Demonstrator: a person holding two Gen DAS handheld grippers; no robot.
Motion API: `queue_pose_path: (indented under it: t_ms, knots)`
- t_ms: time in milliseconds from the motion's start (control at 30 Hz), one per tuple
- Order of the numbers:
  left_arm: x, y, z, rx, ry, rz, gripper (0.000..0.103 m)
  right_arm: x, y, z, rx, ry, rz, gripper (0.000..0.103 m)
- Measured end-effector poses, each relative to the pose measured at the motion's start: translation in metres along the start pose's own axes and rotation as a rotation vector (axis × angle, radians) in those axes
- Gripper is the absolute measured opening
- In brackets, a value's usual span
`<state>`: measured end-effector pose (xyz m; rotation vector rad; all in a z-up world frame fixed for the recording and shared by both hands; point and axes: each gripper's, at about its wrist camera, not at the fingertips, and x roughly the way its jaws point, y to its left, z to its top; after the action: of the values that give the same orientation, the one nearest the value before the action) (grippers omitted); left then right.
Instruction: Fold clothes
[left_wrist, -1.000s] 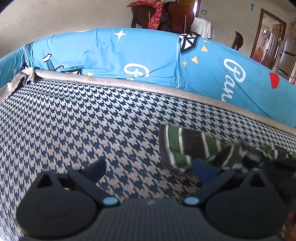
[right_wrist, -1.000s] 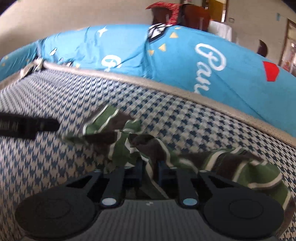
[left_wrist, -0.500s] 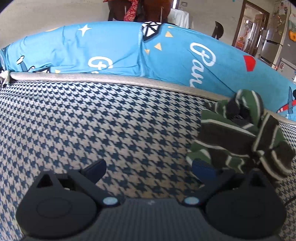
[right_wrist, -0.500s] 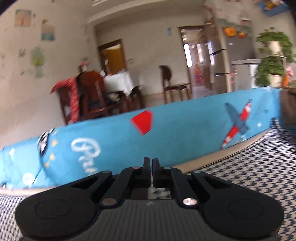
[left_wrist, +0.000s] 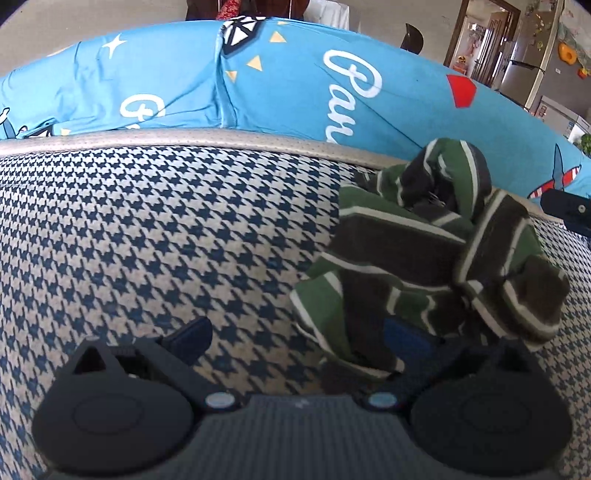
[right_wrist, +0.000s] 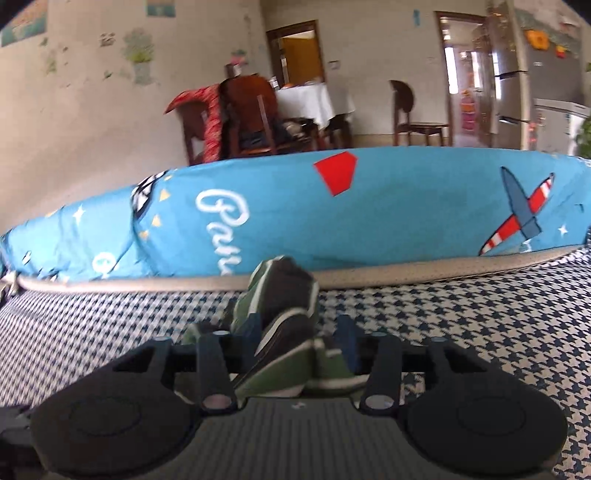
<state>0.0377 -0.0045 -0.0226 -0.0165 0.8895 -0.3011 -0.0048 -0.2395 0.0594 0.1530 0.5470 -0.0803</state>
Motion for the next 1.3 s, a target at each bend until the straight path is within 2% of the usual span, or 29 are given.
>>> queue_pose_path:
  t_ms: [33,100,167,367,433,500,567,600,633,733,800,900,1033,1133,1233,1300]
  knots:
    - [0.002,-0.003,-0.001,0.007,0.001,-0.003,0.103,-0.003,0.000,-0.003,-0.005,0.006,0.020,0.057]
    - [0.006,-0.008,-0.003,0.018,0.002,-0.008,0.103,-0.006,0.001,-0.007,-0.013,0.038,0.065,0.072]
    - [0.010,-0.013,-0.004,0.027,0.000,-0.009,0.103,-0.006,0.004,-0.013,-0.037,0.084,0.101,0.080]
    - [0.023,-0.023,-0.007,0.039,-0.005,0.014,0.103,0.008,0.022,-0.039,-0.202,0.151,0.054,0.080]
    - [0.026,-0.027,-0.008,0.047,-0.011,0.027,0.103,0.014,0.023,-0.043,-0.209,0.155,0.029,0.077]
    - [0.028,-0.029,-0.008,0.054,-0.021,0.039,0.103,0.019,0.024,-0.046,-0.208,0.158,0.007,0.040]
    - [0.028,-0.030,-0.009,0.055,-0.031,0.048,0.101,0.021,0.019,-0.044,-0.158,0.161,-0.020,0.021]
    - [0.028,-0.030,-0.008,0.053,-0.036,0.055,0.099,0.019,0.016,-0.041,-0.126,0.152,-0.031,0.015]
    - [0.028,-0.030,-0.008,0.050,-0.041,0.063,0.096,0.015,0.011,-0.037,-0.089,0.134,-0.034,0.013]
    - [0.027,-0.027,-0.005,0.038,-0.063,0.102,0.094,-0.002,-0.004,-0.025,0.027,0.066,-0.041,0.009]
    - [0.025,-0.024,-0.003,0.038,-0.085,0.166,0.093,-0.014,-0.015,-0.019,0.098,0.017,-0.075,0.008]
    - [0.023,-0.017,0.001,0.027,-0.104,0.235,0.093,-0.028,-0.031,-0.013,0.171,-0.012,-0.181,0.008]
    - [0.021,-0.005,0.004,0.001,-0.106,0.278,0.094,-0.040,-0.055,-0.015,0.267,0.009,-0.341,0.008]
    - [0.017,-0.001,0.003,0.002,-0.119,0.281,0.097,-0.050,-0.068,-0.015,0.274,-0.006,-0.447,0.010]
    - [0.013,0.000,0.002,0.002,-0.128,0.289,0.100,-0.066,-0.074,-0.013,0.261,-0.061,-0.448,0.013]
    - [0.009,0.001,0.001,-0.005,-0.135,0.277,0.100,-0.067,-0.071,-0.015,0.239,-0.053,-0.367,0.017]
